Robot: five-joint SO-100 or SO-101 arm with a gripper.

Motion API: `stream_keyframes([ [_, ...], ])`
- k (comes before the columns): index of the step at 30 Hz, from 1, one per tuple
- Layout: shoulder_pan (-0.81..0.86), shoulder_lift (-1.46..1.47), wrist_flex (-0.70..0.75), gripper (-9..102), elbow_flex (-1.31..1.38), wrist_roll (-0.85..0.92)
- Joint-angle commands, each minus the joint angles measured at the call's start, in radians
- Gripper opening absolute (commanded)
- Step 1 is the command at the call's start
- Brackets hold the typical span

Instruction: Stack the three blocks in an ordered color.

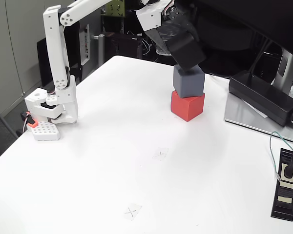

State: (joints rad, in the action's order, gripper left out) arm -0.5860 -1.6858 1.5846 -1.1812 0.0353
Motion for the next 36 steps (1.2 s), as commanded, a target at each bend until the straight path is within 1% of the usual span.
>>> stream_keyframes([
  [1,0.005,-0.003,-0.003,0,0.035,-0.002],
  [32,0.003,0.060,-0.003,1,0.043,-0.009],
  [34,0.003,0.061,-0.003,2,0.041,-0.009],
  [36,0.003,0.061,-0.003,6,0.038,-0.008],
])
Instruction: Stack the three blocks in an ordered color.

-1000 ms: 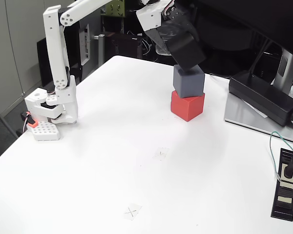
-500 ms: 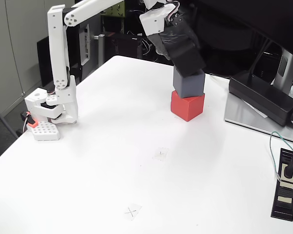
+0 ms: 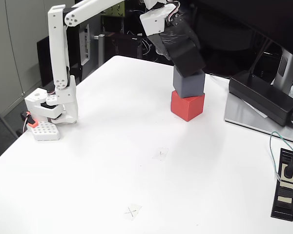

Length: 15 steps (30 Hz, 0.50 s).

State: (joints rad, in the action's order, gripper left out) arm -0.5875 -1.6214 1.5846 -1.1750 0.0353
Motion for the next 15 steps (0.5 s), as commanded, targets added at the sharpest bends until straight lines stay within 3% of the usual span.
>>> stream_keyframes([
  [1,0.005,-0.003,-0.003,9,0.031,-0.005],
  [9,0.005,-0.003,-0.003,33,0.029,0.000],
  [15,0.005,-0.003,-0.003,40,0.029,0.000],
])
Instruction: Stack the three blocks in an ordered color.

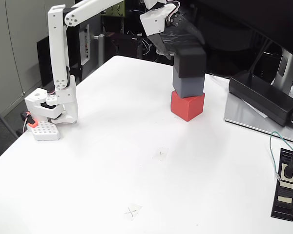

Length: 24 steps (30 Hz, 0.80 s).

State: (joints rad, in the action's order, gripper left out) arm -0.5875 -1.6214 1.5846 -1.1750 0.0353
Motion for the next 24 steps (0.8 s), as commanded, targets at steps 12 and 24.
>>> stream_keyframes([
  [12,0.005,-0.015,-0.003,40,0.043,0.002],
  [24,0.021,-0.379,-0.002,34,0.028,0.002],
])
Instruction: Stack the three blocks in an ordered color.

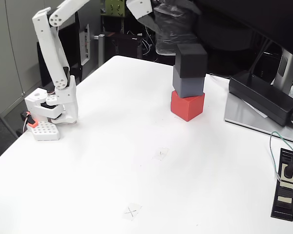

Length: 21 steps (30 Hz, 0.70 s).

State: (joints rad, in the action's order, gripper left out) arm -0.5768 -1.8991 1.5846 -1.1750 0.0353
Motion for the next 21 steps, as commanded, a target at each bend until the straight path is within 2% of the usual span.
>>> stream_keyframes([
  [1,0.011,-0.140,-0.002,31,0.028,0.002],
  [10,0.011,-0.426,-0.002,-1,0.028,0.000],
  [21,0.006,-0.836,-0.002,0,0.021,0.002],
])
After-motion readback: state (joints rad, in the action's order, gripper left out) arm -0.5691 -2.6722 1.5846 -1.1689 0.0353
